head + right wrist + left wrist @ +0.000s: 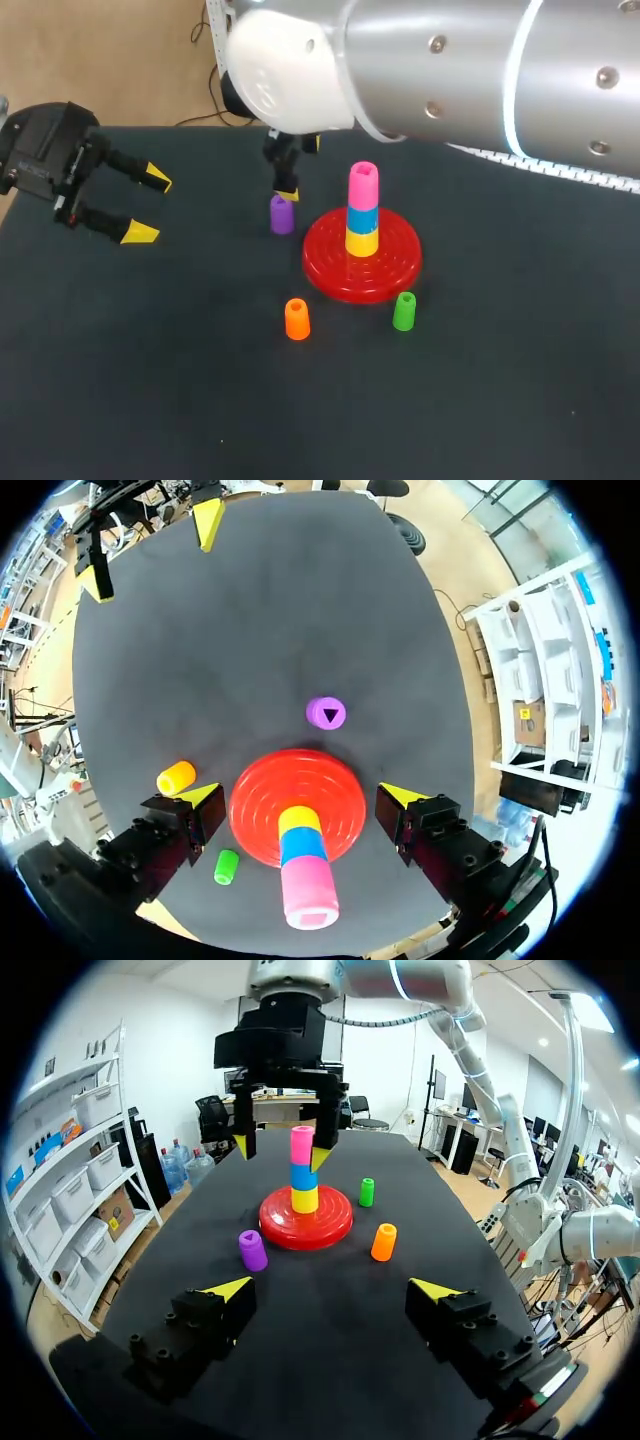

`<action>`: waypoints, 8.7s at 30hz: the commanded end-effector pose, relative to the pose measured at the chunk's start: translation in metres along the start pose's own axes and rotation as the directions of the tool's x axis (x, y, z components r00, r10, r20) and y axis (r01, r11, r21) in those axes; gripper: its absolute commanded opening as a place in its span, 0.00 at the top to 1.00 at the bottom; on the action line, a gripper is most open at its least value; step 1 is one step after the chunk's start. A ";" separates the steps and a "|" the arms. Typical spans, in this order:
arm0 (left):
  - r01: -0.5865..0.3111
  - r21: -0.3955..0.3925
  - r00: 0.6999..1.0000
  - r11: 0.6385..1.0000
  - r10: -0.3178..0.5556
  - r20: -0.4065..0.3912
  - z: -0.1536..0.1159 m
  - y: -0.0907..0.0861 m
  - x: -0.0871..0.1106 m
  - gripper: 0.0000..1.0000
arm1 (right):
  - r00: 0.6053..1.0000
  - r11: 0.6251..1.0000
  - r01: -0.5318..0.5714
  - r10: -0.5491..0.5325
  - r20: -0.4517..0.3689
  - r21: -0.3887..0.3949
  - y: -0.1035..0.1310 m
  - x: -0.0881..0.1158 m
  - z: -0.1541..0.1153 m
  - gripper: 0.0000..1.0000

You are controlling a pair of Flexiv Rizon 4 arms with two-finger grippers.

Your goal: Pick up and stack the cylinders on the red base in this order: pink,purple,orange,green

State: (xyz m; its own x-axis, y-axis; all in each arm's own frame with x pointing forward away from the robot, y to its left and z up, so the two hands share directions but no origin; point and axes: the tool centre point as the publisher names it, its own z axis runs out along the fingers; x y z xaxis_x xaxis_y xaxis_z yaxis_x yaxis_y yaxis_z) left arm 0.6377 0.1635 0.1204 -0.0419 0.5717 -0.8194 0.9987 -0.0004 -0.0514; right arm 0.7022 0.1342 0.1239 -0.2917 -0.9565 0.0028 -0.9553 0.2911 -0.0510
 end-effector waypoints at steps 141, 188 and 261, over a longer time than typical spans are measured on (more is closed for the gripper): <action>-0.002 -0.001 1.000 1.000 0.002 0.002 0.000 0.000 0.001 0.00 | 0.998 0.999 0.015 -0.017 0.063 0.042 -0.036 -0.014 0.002 1.00; -0.002 -0.001 1.000 1.000 0.002 0.002 0.000 0.000 0.001 0.00 | 0.970 0.989 -0.147 0.142 0.196 0.015 -0.012 0.081 -0.076 1.00; -0.002 -0.001 1.000 1.000 0.002 0.002 0.000 0.000 0.001 0.00 | 0.996 0.991 -0.092 0.094 0.012 -0.099 -0.012 0.083 -0.054 1.00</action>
State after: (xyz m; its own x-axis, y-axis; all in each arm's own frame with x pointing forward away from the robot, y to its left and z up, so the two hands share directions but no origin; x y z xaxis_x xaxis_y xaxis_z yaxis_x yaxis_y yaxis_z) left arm 0.6377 0.1635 0.1204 -0.0420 0.5717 -0.8194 0.9987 -0.0004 -0.0514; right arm 0.6848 0.0530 0.1821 -0.3794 -0.9251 -0.0138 -0.9246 0.3785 0.0423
